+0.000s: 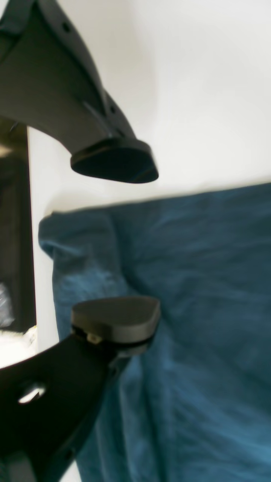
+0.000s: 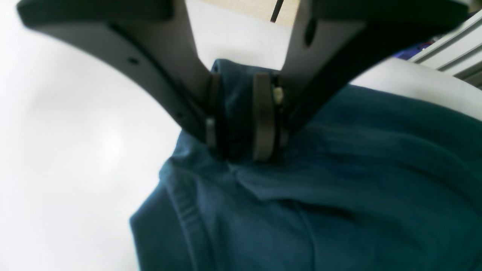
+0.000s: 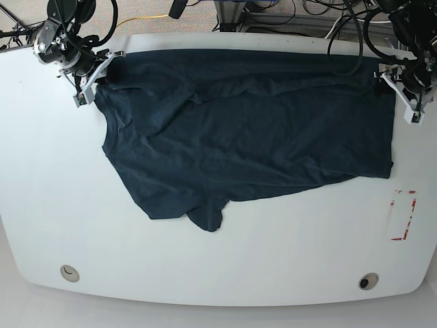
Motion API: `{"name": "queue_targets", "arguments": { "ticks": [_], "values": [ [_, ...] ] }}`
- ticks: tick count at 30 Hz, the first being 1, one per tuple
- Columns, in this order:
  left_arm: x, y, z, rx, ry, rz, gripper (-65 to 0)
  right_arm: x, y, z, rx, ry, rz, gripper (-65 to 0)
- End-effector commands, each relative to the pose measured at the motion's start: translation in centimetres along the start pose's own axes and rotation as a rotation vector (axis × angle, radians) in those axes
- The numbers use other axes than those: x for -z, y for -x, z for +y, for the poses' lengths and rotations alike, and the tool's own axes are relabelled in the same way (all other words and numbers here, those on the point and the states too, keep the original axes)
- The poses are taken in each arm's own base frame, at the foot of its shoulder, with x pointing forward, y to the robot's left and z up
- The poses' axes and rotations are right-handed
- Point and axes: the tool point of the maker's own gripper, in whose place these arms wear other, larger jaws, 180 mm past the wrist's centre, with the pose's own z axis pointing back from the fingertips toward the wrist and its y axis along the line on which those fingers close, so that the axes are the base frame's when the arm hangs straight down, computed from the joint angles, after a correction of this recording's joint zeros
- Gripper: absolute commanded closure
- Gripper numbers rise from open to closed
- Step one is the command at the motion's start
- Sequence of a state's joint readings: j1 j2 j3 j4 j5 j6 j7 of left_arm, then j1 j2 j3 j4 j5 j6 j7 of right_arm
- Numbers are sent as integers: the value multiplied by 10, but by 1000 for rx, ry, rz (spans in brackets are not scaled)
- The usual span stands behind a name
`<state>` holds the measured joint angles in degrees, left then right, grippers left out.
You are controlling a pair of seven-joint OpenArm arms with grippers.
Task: Fold the T-shirt properly
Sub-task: 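Hold the shirt edge with the right gripper while the left gripper adjusts its grip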
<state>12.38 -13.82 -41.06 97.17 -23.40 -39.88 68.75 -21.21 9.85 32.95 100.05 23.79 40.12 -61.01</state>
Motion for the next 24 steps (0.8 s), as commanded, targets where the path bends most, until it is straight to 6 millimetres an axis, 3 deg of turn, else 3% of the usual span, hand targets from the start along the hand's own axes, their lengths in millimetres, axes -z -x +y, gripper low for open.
{"name": "queue_targets", "arguments": {
  "ticks": [1, 6, 15, 20, 21, 24],
  "values": [
    [5, -8, 1, -20, 26, -27, -436, 0, 21, -4, -7, 25, 95, -116],
    [6, 4, -10, -18, 69, -10, -433, 0, 22, -4, -6, 24, 98, -116],
    [-7, 30, -11, 25, 44, 49, -433, 0, 22, -4, -6, 23, 96, -116],
    [-6, 34, -8, 41, 23, 77, -428, 0, 21, -3, -5, 21, 94, -116],
    [-6, 35, -7, 43, 17, 82, -419, 0, 22, -4, -5, 22, 95, -116],
    [-6, 38, -4, 48, 2, 98, -310, 0, 21, -3, -5, 21, 94, -116]
  ]
}}
